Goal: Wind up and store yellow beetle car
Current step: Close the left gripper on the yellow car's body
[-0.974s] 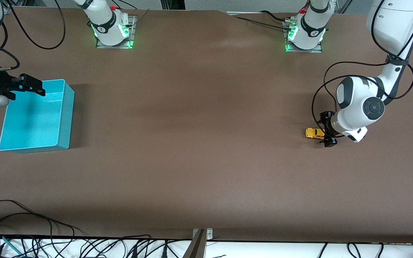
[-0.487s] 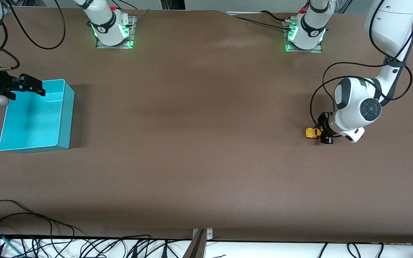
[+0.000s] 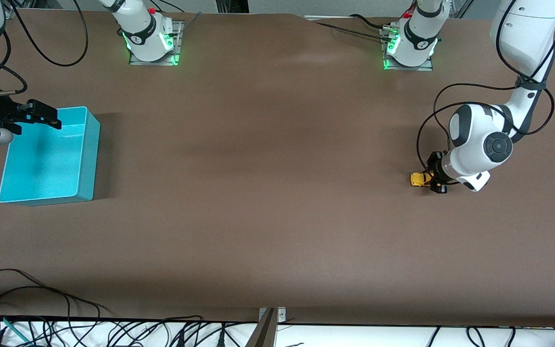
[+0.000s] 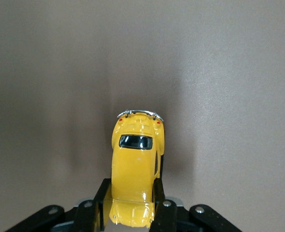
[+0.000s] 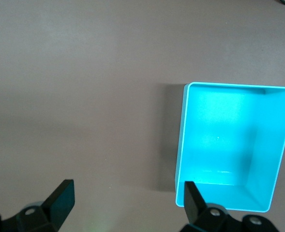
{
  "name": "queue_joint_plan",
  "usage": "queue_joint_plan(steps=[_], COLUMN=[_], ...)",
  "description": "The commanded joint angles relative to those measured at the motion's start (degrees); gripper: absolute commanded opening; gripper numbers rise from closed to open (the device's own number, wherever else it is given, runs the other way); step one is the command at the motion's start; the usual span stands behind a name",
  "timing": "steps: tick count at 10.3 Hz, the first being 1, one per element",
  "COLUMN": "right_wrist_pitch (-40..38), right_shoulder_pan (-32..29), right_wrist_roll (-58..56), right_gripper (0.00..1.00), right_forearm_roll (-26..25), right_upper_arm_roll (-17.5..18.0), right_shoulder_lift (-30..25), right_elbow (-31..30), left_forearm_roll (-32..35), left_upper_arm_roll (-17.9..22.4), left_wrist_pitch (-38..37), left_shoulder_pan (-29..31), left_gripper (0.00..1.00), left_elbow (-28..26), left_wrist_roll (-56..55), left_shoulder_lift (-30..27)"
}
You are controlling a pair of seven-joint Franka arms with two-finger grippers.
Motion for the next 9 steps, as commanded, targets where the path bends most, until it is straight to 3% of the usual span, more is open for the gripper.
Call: queue_joint_plan(steps=[1, 5, 9], right_wrist_pitch=[-0.1, -0.1, -0.1], right_shoulder_pan=[-0.1, -0.1, -0.1], right_wrist_roll=[-0.4, -0.4, -0.4], right_gripper=[1.0, 1.0, 1.0], right_forearm_roll=[-0.5, -0.5, -0.5], right_upper_arm_roll=[0.1, 0.1, 0.1], right_shoulder_lift=[-0.4, -0.4, -0.4], right_elbow=[-0.5, -0.5, -0.5], left_forearm_roll=[1.3, 1.2, 0.4], left_upper_arm_roll=[0.0, -2.8, -9.5], left_wrist_pitch=[-1.7, -4.6, -5.2], left_shoulder_pan=[-0.8, -1.0, -1.0], left_gripper=[0.0, 0.0, 0.0], left_elbow=[0.4, 1.1, 1.9], left_wrist_roll=[0.7, -0.2, -4.1], left_shoulder_lift=[-0.8, -4.1, -4.6])
